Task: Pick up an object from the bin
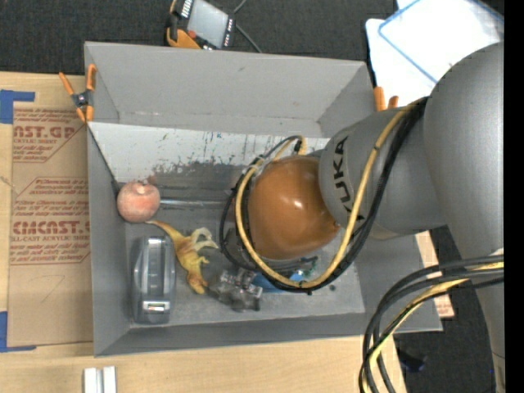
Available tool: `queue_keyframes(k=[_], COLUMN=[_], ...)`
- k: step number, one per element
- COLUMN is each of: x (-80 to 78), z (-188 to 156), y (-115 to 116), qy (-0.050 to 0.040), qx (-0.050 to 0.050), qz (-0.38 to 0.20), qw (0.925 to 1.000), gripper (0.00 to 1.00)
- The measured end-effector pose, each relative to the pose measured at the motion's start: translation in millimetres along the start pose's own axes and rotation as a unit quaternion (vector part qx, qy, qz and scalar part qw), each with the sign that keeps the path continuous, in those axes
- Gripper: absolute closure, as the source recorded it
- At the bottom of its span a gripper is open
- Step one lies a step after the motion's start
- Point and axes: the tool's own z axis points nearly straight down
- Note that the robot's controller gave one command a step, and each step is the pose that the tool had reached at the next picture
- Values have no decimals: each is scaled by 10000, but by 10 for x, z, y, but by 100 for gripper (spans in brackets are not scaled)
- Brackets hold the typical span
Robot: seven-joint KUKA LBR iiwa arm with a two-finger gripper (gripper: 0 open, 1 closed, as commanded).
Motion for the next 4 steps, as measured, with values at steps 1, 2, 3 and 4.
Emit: queue_keyframes(k=[1, 2, 3, 4], x=[95, -99, 76, 24], z=[-170, -20, -350, -378], y=[-102, -42, -107, -120], qy=[1, -13, -11, -17], qx=[-5, -12, -7, 17], qz=[1609, -57, 1545, 1381], qw=[9870, 10000, 9880, 9904], gripper=[100, 100, 100, 100])
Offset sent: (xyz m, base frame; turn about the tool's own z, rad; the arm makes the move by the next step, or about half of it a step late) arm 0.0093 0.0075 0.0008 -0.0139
